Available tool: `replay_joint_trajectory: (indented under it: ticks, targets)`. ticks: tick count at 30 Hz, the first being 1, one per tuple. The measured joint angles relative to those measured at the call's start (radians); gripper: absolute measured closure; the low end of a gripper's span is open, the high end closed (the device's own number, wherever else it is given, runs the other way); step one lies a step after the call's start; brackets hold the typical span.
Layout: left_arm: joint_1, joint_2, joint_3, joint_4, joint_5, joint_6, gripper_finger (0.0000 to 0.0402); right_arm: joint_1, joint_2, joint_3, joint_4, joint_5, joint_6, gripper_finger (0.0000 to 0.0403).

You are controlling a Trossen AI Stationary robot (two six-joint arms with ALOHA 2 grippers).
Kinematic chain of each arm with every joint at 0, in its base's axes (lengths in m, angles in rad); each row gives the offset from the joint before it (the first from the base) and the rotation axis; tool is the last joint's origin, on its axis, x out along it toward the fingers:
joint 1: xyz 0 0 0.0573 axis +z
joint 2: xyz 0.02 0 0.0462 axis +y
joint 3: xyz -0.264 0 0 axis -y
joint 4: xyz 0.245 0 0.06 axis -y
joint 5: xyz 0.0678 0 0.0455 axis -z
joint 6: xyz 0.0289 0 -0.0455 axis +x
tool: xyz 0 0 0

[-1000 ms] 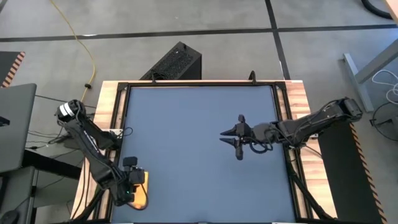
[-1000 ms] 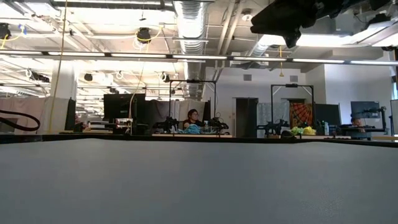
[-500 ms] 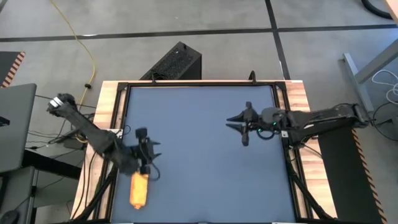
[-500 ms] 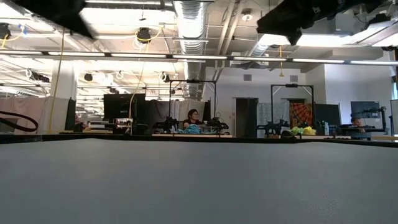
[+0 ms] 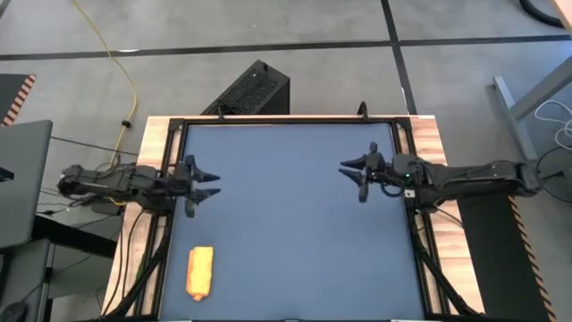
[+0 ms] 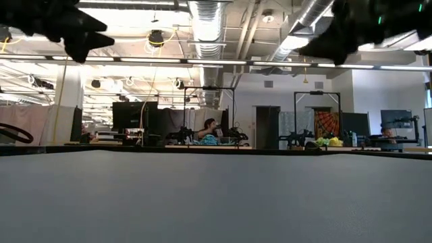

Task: Roll towel
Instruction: Return to Home Position

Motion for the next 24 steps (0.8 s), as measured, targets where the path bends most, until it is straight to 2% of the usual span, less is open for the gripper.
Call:
replay_joint_trajectory:
  ticks: [5,10,14,18,24]
  targets:
    - [0.028,-0.177,-0.1,0.001,0.004,-0.047,0.0221,-0.08,-0.019,-0.168,0.189,-0.016,0.06,0.0273]
    - [0.027,-0.276,-0.193,0.01,-0.002,-0.07,0.0221,-0.179,-0.051,-0.228,0.198,-0.157,0.132,0.0273]
    - [0.027,-0.268,-0.245,0.047,-0.001,-0.075,0.0221,-0.23,-0.079,-0.255,0.182,-0.233,0.153,0.0273]
    - [0.027,-0.269,-0.294,0.113,0.001,-0.072,0.0221,-0.239,-0.081,-0.275,0.188,-0.236,0.138,0.0273]
    - [0.027,-0.256,-0.296,0.117,0.016,0.005,0.0221,-0.239,-0.071,-0.276,0.196,-0.233,0.144,0.0275]
